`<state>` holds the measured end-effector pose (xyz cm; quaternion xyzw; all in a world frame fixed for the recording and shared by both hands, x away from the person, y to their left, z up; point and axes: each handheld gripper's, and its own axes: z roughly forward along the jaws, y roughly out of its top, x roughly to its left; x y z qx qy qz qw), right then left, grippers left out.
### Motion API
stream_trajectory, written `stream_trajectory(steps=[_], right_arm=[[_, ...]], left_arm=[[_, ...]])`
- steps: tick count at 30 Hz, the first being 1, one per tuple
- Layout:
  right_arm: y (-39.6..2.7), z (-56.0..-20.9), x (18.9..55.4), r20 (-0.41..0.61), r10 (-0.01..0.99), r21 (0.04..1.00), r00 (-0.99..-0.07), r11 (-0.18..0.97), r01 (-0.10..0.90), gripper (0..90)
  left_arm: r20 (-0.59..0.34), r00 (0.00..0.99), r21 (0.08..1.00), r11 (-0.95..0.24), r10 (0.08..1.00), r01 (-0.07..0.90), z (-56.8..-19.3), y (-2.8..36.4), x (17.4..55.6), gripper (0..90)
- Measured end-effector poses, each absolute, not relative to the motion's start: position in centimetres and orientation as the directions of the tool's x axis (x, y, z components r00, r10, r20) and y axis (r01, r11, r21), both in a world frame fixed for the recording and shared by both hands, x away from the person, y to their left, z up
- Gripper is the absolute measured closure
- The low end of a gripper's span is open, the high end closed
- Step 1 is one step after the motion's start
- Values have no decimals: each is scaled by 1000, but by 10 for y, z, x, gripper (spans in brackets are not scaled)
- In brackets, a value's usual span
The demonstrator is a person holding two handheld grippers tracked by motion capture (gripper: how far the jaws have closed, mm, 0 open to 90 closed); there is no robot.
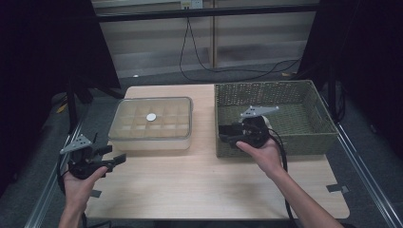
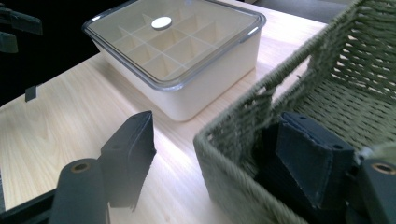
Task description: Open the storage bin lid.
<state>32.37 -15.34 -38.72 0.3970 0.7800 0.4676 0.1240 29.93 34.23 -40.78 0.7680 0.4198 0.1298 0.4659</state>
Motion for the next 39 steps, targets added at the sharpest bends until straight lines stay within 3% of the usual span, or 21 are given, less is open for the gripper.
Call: stream_trajectory(steps=[8, 16, 32, 39], right_arm=[[-135, -385, 342, 198, 725, 823, -660, 244, 514, 283], [-117, -381, 359, 227, 710, 809, -667, 244, 535, 296], [-94, -378, 397, 216, 716, 788, -664, 274, 552, 318], [-75, -382, 415, 213, 707, 760, -674, 313, 569, 318]], left_arm=[[-208, 595, 813, -200, 777, 546, -408, 358, 314, 195], [-189, 571, 796, -216, 799, 565, -406, 362, 329, 198], [-236, 545, 790, -169, 804, 590, -405, 373, 354, 233], [-202, 532, 769, -203, 822, 606, -404, 376, 370, 238]])
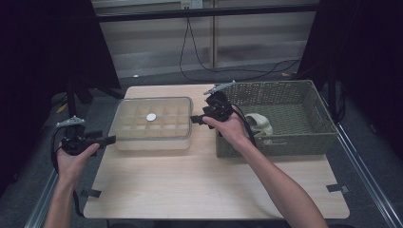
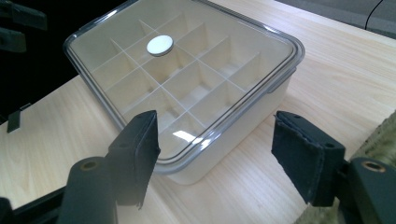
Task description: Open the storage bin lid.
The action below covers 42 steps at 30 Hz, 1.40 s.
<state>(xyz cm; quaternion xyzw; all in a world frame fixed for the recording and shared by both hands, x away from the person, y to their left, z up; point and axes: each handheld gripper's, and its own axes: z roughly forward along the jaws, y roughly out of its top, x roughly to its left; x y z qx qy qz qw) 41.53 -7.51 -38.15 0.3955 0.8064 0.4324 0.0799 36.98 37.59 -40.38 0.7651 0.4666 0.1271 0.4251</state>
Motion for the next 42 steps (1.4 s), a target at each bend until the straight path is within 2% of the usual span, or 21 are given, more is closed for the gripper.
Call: stream_trajectory(steps=[9, 17, 23, 31, 36, 42], right_arm=[[-57, -381, 442, 203, 717, 721, -667, 352, 597, 306], [-46, -385, 466, 193, 737, 676, -648, 379, 632, 265], [-38, -395, 487, 200, 756, 607, -623, 403, 685, 241], [-31, -410, 510, 250, 779, 532, -575, 386, 754, 188], [-26, -414, 518, 255, 784, 502, -566, 393, 771, 178], [-21, -419, 525, 256, 801, 483, -541, 379, 789, 187]], left_arm=[[-235, 493, 753, -164, 838, 638, -416, 381, 386, 236], [-237, 487, 712, -191, 840, 676, -413, 381, 408, 196], [-258, 454, 682, -172, 853, 711, -415, 384, 418, 192], [-268, 448, 678, -164, 853, 716, -416, 387, 427, 211], [-279, 426, 672, -141, 861, 727, -422, 387, 435, 211], [-280, 435, 645, -168, 856, 745, -423, 387, 444, 206]])
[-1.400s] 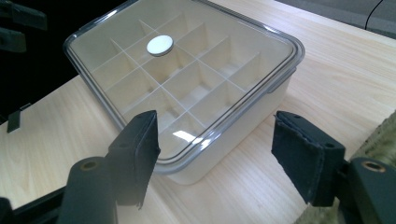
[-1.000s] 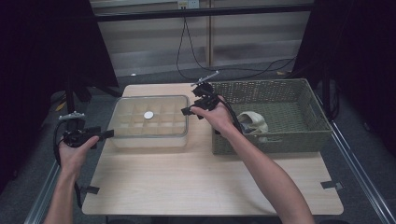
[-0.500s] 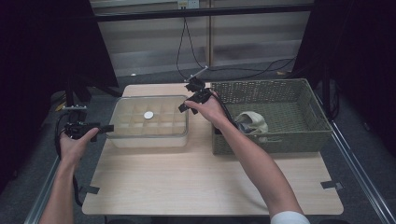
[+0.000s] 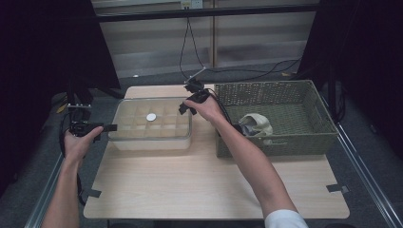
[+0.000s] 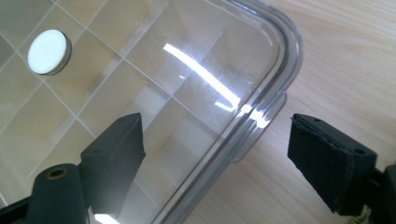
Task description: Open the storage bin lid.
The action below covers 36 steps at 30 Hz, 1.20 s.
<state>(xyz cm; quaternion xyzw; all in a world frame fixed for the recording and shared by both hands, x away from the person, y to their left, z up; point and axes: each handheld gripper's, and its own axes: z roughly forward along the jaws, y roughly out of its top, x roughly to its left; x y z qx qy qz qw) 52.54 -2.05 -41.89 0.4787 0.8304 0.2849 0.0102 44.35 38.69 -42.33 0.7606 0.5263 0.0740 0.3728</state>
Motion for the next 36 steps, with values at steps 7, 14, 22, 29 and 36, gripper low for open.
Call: stream_trajectory(steps=[7, 14, 22, 29, 36], right_arm=[[-8, -421, 527, 230, 828, 470, -512, 366, 803, 222], [-8, -423, 530, 267, 850, 467, -454, 298, 833, 235], [-7, -429, 532, 294, 850, 484, -437, 262, 835, 242], [-9, -429, 532, 313, 861, 489, -402, 217, 845, 293], [-9, -430, 529, 316, 867, 495, -385, 195, 847, 290]], left_arm=[[-301, 434, 619, -173, 849, 766, -426, 382, 453, 205], [-315, 432, 611, -168, 845, 774, -429, 379, 459, 250], [-331, 430, 604, -162, 840, 780, -432, 371, 465, 265], [-341, 448, 595, -180, 826, 784, -437, 369, 472, 249], [-354, 431, 586, -163, 830, 794, -437, 368, 476, 254]])
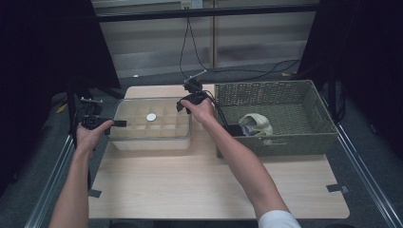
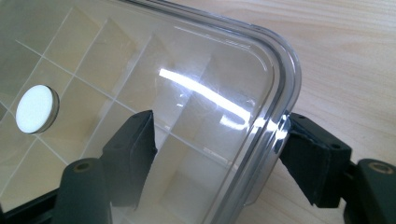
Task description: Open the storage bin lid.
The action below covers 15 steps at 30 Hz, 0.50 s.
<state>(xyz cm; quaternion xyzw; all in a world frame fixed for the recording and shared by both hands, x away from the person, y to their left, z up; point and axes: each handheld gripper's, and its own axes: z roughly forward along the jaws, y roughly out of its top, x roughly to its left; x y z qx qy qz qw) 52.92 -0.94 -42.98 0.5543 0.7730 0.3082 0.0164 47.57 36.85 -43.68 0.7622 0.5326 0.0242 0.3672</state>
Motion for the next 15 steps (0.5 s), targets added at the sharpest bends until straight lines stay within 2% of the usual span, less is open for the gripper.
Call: stream_trajectory(steps=[15], right_arm=[[-14, -425, 528, 331, 872, 488, -361, 169, 856, 360]], left_arm=[[-356, 422, 621, -127, 834, 774, -432, 379, 471, 405]])
